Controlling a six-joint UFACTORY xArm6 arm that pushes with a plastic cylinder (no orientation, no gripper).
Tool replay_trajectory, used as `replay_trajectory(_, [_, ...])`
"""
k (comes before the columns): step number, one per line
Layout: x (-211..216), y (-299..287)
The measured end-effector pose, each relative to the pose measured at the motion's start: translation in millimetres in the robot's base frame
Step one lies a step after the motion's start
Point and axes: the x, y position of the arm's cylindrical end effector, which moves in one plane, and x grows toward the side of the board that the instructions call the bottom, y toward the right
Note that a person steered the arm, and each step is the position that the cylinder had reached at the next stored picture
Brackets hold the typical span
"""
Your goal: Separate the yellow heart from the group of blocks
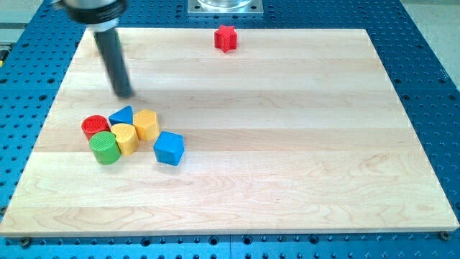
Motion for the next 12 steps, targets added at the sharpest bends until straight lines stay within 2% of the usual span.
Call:
replay_trajectory(2, [88,-38])
replay_trajectory(3, [109,-9])
replay_trajectory(4, [109,52])
replay_trajectory(6, [70,165])
replay_trajectory(7, [67,233])
replay_trajectory(8, [72,275])
replay_trajectory(9, [58,300])
replay_trajectory(10, [61,358])
replay_trajectory(11, [16,359])
replay_trajectory(12, [9,371])
